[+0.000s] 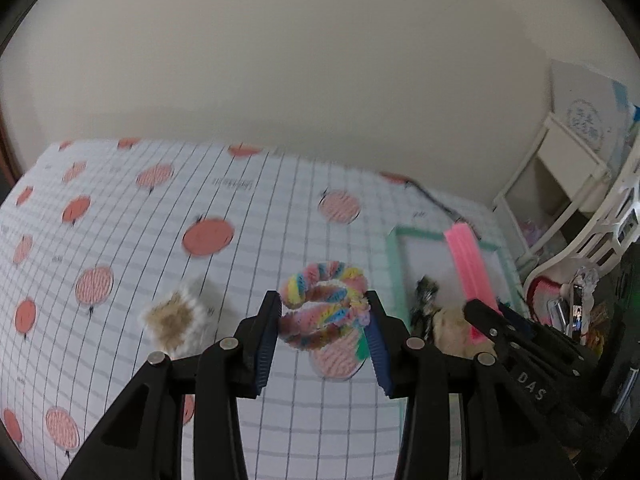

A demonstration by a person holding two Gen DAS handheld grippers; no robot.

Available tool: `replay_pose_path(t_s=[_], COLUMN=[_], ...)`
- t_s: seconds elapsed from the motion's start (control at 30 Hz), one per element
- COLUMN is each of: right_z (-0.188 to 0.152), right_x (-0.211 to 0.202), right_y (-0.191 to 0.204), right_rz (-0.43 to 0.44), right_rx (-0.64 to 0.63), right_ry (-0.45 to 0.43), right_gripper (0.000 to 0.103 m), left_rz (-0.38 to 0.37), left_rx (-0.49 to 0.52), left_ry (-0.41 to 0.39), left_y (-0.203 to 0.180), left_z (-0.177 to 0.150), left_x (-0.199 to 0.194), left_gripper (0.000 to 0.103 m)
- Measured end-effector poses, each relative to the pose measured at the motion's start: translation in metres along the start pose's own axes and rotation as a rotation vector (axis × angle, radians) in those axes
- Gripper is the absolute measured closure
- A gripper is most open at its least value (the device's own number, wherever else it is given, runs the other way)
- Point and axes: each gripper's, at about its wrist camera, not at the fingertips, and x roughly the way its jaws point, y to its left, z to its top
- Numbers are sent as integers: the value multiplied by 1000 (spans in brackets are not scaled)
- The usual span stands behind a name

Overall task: Organize objects
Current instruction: 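Carry the hair tie with the left tool while the right carries the roller into the tray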

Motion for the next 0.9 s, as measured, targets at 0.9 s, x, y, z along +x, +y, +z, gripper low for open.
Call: replay_pose_path(t_s=[0.9], right_z=[2], right_x=[0], right_y=[-96], right_rz=[-49], right_rx=[177], right_ry=[-1], right_gripper=[74], left_rz=[-214], left_rx=[77], left_ry=[52], left_y=[-91], left_z=[-14], left_x=[77], left_gripper=[60])
